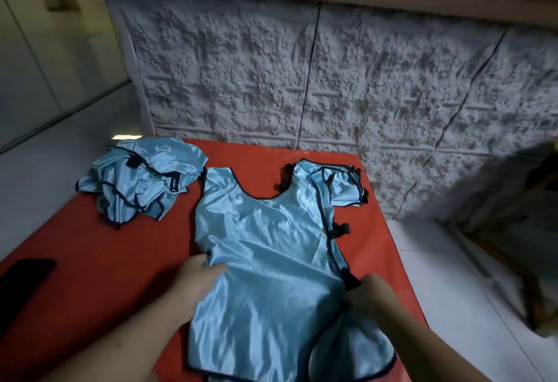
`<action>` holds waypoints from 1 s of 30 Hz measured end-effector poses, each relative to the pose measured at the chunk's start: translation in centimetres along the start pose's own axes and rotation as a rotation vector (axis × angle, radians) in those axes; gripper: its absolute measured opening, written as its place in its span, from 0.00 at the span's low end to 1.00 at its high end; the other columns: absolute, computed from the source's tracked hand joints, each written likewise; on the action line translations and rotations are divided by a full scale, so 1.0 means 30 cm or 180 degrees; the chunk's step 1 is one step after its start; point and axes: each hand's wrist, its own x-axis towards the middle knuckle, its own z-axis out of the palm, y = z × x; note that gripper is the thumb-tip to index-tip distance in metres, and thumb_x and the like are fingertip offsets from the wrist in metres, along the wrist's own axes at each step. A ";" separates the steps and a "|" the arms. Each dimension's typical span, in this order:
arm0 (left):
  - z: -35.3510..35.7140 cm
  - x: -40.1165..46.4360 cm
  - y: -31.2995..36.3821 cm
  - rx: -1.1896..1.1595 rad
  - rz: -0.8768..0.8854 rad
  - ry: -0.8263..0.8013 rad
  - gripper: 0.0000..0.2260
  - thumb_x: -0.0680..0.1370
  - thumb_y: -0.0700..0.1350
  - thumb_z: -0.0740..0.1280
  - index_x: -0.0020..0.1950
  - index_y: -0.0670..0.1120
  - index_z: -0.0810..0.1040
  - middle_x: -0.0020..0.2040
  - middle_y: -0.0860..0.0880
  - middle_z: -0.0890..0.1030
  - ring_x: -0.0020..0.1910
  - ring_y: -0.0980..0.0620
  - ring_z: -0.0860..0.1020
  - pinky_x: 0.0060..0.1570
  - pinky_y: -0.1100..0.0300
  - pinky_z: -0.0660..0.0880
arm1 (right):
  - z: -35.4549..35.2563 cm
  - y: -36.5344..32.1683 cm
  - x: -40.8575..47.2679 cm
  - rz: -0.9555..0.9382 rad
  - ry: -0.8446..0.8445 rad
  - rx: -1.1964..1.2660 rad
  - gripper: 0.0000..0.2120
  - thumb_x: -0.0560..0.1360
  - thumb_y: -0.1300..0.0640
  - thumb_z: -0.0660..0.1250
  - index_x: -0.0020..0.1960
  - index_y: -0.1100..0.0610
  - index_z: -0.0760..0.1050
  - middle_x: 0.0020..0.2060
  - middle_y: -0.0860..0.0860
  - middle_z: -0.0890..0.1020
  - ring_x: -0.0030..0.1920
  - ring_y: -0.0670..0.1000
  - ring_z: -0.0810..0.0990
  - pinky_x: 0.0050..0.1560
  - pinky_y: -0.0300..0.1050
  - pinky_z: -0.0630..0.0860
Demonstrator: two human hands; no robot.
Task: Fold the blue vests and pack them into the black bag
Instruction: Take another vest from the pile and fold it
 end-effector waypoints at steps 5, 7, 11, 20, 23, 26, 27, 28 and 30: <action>-0.003 -0.064 0.005 -0.0363 -0.0395 -0.0761 0.24 0.76 0.38 0.74 0.67 0.53 0.69 0.50 0.47 0.83 0.50 0.45 0.83 0.52 0.47 0.80 | -0.030 0.025 -0.029 0.0054 -0.0027 0.0225 0.23 0.66 0.40 0.78 0.35 0.56 0.72 0.32 0.50 0.77 0.32 0.51 0.77 0.28 0.41 0.67; 0.000 -0.086 -0.001 -0.0269 -0.0479 -0.1159 0.27 0.76 0.33 0.71 0.72 0.51 0.71 0.53 0.45 0.85 0.54 0.43 0.83 0.56 0.46 0.79 | -0.017 0.035 -0.046 0.0135 -0.0041 0.0314 0.28 0.62 0.35 0.80 0.39 0.56 0.72 0.32 0.49 0.76 0.32 0.48 0.76 0.28 0.41 0.69; 0.008 -0.142 -0.015 -0.0340 -0.0652 -0.1682 0.21 0.75 0.34 0.72 0.67 0.45 0.80 0.60 0.41 0.84 0.60 0.39 0.82 0.68 0.41 0.73 | 0.038 0.016 -0.117 0.0017 0.0129 0.0209 0.49 0.59 0.28 0.77 0.62 0.59 0.63 0.50 0.53 0.81 0.52 0.56 0.82 0.45 0.48 0.76; 0.023 -0.236 -0.095 0.0055 -0.0655 -0.1184 0.17 0.74 0.45 0.77 0.59 0.43 0.78 0.55 0.47 0.83 0.59 0.49 0.80 0.64 0.53 0.73 | 0.188 -0.004 -0.312 -0.0282 0.0190 -0.0769 0.39 0.63 0.23 0.65 0.61 0.52 0.77 0.59 0.55 0.74 0.58 0.58 0.77 0.58 0.51 0.76; 0.035 -0.246 -0.109 -0.0132 -0.0548 -0.0919 0.15 0.75 0.43 0.76 0.59 0.41 0.79 0.51 0.44 0.86 0.54 0.44 0.84 0.62 0.48 0.77 | 0.223 -0.008 -0.327 -0.0361 0.0197 -0.0801 0.31 0.69 0.32 0.65 0.62 0.54 0.77 0.59 0.55 0.73 0.59 0.59 0.77 0.59 0.52 0.76; 0.009 -0.254 -0.107 -0.0301 -0.0483 -0.0754 0.12 0.77 0.40 0.73 0.59 0.38 0.82 0.50 0.40 0.87 0.50 0.41 0.86 0.57 0.45 0.80 | 0.230 0.017 -0.299 -0.0471 0.0011 -0.0364 0.17 0.71 0.45 0.66 0.50 0.58 0.80 0.52 0.56 0.82 0.52 0.59 0.83 0.47 0.46 0.78; -0.003 -0.259 -0.100 -0.0329 -0.0454 -0.0716 0.10 0.77 0.40 0.73 0.57 0.37 0.82 0.49 0.40 0.87 0.49 0.40 0.86 0.53 0.47 0.81 | 0.216 0.028 -0.288 -0.0441 0.0009 -0.0222 0.16 0.71 0.44 0.68 0.44 0.57 0.79 0.48 0.56 0.84 0.48 0.58 0.84 0.41 0.44 0.74; -0.015 -0.265 -0.097 -0.0315 -0.0439 -0.0644 0.10 0.77 0.40 0.73 0.56 0.37 0.82 0.48 0.39 0.87 0.48 0.40 0.86 0.49 0.49 0.81 | 0.197 0.041 -0.274 -0.0406 -0.0001 -0.0146 0.17 0.72 0.42 0.70 0.42 0.56 0.79 0.43 0.56 0.85 0.43 0.57 0.83 0.38 0.43 0.70; -0.037 -0.270 -0.092 -0.0283 -0.0406 -0.0507 0.09 0.76 0.41 0.75 0.53 0.37 0.82 0.47 0.39 0.87 0.47 0.41 0.85 0.44 0.53 0.80 | 0.149 0.065 -0.252 -0.0311 -0.0036 0.0027 0.20 0.72 0.38 0.73 0.38 0.56 0.78 0.33 0.53 0.81 0.34 0.51 0.76 0.33 0.42 0.67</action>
